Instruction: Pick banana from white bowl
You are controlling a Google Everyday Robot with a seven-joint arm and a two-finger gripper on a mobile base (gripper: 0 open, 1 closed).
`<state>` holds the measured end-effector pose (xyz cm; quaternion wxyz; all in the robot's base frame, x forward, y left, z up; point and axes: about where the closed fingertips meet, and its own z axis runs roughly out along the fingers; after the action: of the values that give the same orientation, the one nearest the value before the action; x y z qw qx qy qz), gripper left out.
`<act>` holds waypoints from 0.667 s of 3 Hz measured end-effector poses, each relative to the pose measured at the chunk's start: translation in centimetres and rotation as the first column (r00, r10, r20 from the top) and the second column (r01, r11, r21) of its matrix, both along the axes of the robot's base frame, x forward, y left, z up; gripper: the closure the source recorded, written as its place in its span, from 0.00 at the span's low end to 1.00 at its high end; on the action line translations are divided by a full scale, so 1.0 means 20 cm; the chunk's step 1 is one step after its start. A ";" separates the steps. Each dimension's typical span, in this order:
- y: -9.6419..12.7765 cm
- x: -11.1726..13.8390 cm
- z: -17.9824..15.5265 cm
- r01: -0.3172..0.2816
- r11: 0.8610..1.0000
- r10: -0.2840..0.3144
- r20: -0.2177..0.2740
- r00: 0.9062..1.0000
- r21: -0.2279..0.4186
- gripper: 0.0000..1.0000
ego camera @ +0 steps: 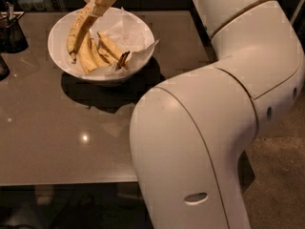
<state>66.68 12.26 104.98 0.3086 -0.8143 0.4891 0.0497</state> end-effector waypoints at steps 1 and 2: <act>-0.01 -0.06 -0.02 0.015 0.999 -0.013 -0.058 0.998 0.038 1.00; -0.02 -0.15 -0.05 0.041 0.996 -0.031 -0.123 0.992 0.076 1.00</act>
Offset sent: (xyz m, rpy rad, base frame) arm -0.0760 -0.0119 -0.0341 0.1103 0.2163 -0.0639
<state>63.66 11.94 103.99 0.3108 -0.7880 0.5193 0.1129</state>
